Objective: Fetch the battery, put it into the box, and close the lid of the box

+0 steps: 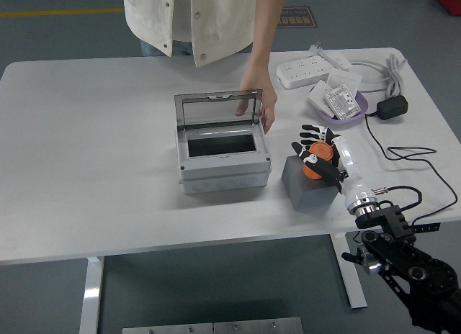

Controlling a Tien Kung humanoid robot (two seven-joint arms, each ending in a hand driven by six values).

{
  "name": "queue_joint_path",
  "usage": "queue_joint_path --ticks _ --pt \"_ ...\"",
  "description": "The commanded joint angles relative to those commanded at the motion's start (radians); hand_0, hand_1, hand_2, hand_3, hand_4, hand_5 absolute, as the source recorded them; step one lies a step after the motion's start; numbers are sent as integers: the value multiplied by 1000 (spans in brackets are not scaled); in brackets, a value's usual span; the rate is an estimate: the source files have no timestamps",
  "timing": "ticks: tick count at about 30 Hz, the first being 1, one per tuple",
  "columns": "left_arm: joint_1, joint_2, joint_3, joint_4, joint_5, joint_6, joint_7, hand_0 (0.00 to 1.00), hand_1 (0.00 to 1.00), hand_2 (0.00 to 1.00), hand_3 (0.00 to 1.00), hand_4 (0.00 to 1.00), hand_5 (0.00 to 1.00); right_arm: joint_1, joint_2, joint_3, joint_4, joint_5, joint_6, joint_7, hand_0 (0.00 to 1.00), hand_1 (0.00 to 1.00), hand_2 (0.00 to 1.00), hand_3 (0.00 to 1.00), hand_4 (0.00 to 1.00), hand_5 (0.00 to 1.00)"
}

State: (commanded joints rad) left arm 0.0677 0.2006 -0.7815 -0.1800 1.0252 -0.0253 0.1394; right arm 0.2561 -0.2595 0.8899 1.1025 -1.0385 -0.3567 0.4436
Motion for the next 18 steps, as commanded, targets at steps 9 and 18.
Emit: queue_joint_path --ticks 9,18 --pt "-4 1 4 0 0 0 0 638 744 606 551 738 214 3 -2 -8 4 -11 -11 0 672 677 711 760 721 128" --pt "-7 0 15 0 -8 0 -2 635 745 608 552 735 212 7 -4 -18 8 19 -15 8 569 651 675 692 689 110"
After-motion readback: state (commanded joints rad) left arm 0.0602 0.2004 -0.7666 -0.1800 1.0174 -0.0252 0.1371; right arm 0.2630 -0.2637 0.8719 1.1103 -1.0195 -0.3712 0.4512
